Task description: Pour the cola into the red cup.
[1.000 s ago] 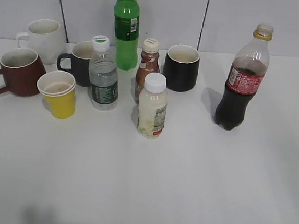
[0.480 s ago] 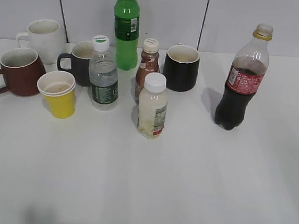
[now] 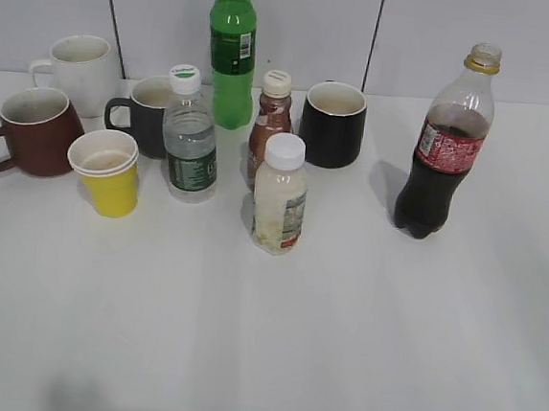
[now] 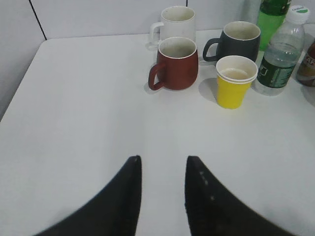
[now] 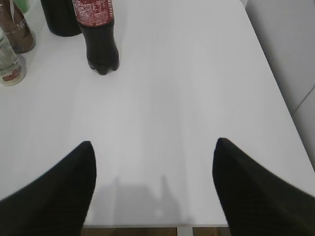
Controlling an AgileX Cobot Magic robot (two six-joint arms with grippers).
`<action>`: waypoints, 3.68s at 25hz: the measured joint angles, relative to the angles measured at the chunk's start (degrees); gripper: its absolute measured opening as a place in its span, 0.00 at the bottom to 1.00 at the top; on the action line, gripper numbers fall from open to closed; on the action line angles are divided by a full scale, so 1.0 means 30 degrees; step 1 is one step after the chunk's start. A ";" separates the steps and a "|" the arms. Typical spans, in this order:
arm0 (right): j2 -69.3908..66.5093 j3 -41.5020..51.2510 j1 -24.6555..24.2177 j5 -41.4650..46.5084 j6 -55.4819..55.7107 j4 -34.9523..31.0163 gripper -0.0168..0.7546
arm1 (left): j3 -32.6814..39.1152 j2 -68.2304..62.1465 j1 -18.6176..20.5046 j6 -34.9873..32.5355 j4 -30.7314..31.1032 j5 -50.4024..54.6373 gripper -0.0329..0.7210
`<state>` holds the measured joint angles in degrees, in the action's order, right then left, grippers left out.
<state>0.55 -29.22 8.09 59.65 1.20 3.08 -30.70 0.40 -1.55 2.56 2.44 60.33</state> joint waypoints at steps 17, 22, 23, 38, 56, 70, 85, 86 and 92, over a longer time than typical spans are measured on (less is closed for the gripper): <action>0.0000 0.0000 0.0000 0.0000 0.0000 0.0000 0.74 | 0.3297 -1.5532 0.0489 0.0000 -0.0040 -2.7502 0.38; 0.0000 0.0000 0.0000 0.0000 0.0000 0.0000 0.74 | 0.3428 -2.5313 0.0489 0.0000 -0.0040 -3.7519 0.51; 0.0000 0.0000 0.0000 0.0000 0.0000 0.0000 0.74 | 0.3428 -2.6603 0.0489 0.0000 -0.0040 -3.8798 0.53; 0.0000 0.0000 0.0000 0.0000 0.0000 0.0000 0.74 | 0.3305 -3.8366 0.0492 0.0000 -0.2588 -4.3123 0.56; 0.0000 0.0000 0.0000 0.0000 0.0000 0.0000 0.74 | -0.0374 -4.0660 0.1840 0.0000 -0.2739 -4.2877 0.56; 0.0000 0.0000 0.0000 0.0000 0.0013 0.0000 0.74 | -0.3557 -4.1967 0.2083 0.0000 -0.1331 -4.1572 0.30; 0.0000 0.0000 0.0000 -0.0017 0.0013 -0.0017 0.74 | -0.2626 -3.8426 0.2680 -0.0431 0.1526 -4.1232 0.12; 0.0000 0.0000 0.0000 -0.0017 0.0013 -0.0017 0.74 | -0.2452 -3.7751 0.2680 -0.0431 0.1569 -4.1027 0.12; -0.0386 0.0000 0.0000 -0.0017 0.0013 -0.0017 0.74 | -0.1685 -3.2850 0.2680 -0.0431 0.2074 -3.8913 0.11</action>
<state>-0.61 -29.22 8.09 59.60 1.24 3.03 -35.76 -98.15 6.49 1.27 8.66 -56.41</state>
